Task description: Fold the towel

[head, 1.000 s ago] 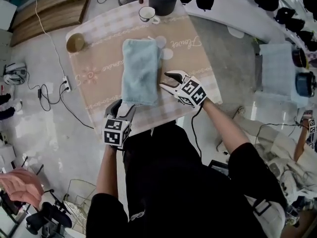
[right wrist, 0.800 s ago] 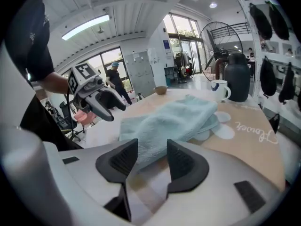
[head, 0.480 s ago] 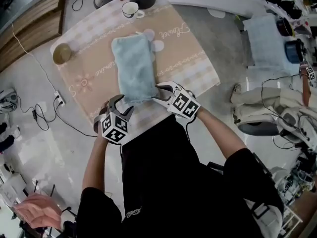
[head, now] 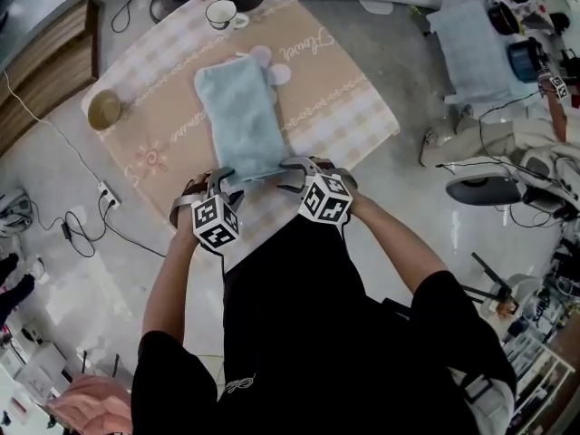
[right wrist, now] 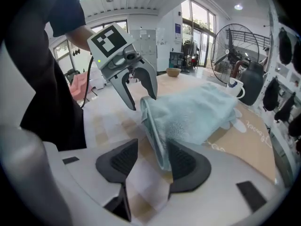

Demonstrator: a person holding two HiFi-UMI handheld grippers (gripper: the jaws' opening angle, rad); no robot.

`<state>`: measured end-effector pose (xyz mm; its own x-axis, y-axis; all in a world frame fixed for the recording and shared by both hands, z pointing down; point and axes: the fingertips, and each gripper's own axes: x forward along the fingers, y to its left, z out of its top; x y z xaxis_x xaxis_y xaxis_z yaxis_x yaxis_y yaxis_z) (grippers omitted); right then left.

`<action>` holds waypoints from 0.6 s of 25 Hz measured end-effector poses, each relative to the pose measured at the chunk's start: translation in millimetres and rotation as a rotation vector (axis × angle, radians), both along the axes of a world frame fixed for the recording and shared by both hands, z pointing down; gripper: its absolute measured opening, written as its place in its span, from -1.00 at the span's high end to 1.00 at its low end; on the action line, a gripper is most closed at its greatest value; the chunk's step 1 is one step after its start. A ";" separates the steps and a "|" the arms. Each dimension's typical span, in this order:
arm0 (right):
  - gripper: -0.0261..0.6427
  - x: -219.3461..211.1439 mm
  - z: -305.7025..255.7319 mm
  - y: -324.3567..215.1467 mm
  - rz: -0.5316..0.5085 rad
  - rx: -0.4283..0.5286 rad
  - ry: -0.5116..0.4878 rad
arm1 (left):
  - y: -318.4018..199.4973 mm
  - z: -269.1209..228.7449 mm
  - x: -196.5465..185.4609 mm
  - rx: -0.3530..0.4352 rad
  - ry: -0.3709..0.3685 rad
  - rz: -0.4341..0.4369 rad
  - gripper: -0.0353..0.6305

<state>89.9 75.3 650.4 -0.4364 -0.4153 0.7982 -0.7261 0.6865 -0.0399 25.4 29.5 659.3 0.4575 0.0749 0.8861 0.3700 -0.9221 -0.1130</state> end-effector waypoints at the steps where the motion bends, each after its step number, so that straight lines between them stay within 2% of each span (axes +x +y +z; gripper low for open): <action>1: 0.37 0.1 4.7 -2.2 0.002 -0.007 0.012 | -1.2 3.1 -1.5 -0.004 -0.006 -0.004 0.21; 8: 0.37 -2.0 20.7 -16.7 -0.067 0.008 0.131 | -4.9 14.1 -9.6 -0.022 0.000 -0.038 0.25; 13: 0.39 -2.6 20.2 -18.5 -0.101 0.005 0.122 | -11.5 16.4 -11.5 -0.070 0.020 -0.146 0.33; 14: 0.41 -1.2 19.7 -19.8 -0.096 0.010 0.134 | -13.6 16.1 -11.4 -0.065 0.019 -0.171 0.53; 15: 0.65 0.5 19.5 -21.1 -0.095 0.017 0.151 | -14.7 15.9 -11.5 -0.062 0.019 -0.190 0.53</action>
